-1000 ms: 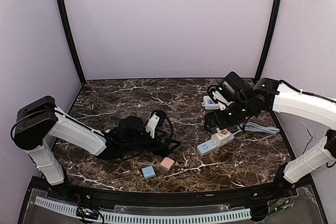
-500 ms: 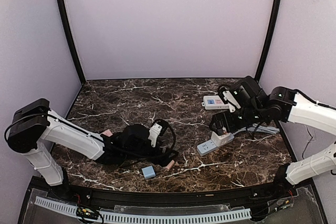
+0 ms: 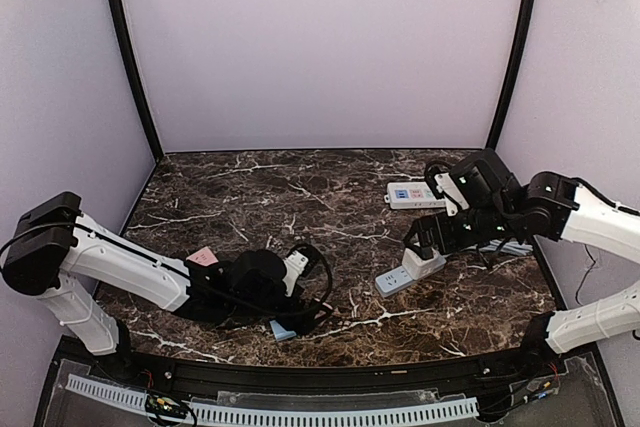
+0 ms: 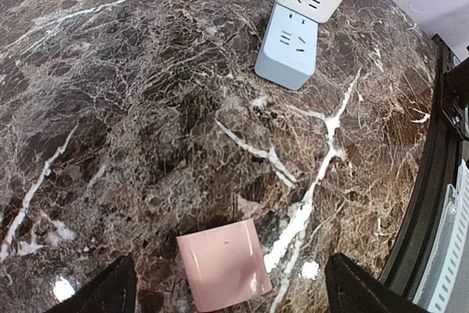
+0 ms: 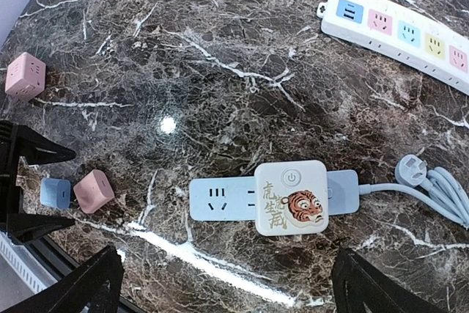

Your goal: Insert the plug

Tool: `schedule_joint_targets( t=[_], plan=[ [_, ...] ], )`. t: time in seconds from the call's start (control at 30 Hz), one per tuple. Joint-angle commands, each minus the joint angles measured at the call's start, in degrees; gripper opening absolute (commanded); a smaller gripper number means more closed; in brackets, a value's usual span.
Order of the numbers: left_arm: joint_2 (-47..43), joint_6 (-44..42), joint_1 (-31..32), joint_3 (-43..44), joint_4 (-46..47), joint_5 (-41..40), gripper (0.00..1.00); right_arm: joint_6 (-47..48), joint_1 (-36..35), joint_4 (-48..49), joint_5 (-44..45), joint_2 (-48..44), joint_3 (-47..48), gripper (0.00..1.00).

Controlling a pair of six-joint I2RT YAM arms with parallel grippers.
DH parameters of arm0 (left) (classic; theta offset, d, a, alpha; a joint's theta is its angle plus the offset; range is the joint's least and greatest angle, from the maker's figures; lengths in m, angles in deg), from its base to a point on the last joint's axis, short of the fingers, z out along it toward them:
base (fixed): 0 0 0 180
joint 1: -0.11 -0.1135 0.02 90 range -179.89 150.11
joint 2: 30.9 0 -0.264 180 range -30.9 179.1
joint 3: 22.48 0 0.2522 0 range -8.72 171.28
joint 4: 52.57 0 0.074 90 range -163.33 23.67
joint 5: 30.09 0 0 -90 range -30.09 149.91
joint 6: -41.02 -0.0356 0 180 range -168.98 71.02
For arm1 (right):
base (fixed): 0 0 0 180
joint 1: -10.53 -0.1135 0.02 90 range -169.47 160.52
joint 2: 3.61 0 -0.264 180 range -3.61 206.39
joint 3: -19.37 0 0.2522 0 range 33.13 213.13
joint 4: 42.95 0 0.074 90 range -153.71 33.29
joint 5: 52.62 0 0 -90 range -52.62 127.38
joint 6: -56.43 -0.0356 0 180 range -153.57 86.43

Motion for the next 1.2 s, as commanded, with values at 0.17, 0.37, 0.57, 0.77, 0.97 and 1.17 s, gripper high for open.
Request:
schedule_joint_targets(
  t=[0.17, 0.37, 0.57, 0.77, 0.97, 1.17],
  plan=[
    [2.3, 1.0, 0.6, 0.9, -3.1, 2.9, 0.87, -0.3, -0.4, 1.9, 0.5, 0.8, -1.3, 0.99],
    [3.9, 1.2, 1.2, 2.8, -5.4, 3.1, 0.81, -0.3, -0.4, 2.0, 0.5, 0.2, -1.8, 0.99],
    [5.5, 1.4, 2.9, 5.6, -10.8, -0.8, 0.77, -0.2, -0.4, 2.0, 0.6, -0.7, -2.3, 0.99],
    [6.6, 2.2, 3.5, 6.8, -12.6, -4.7, 0.72, -0.3, -0.4, 1.8, 0.4, -1.5, -2.7, 0.99],
    [8.3, 2.6, 3.5, 8.7, -14.4, -7.1, 0.64, -0.3, -0.3, 1.7, 0.2, -1.6, -2.7, 0.99],
    [9.0, 3.1, 3.7, 9.0, -14.0, -6.4, 0.59, -0.1, -0.4, 1.7, 0.6, -1.2, -2.7, 0.99]
  ],
)
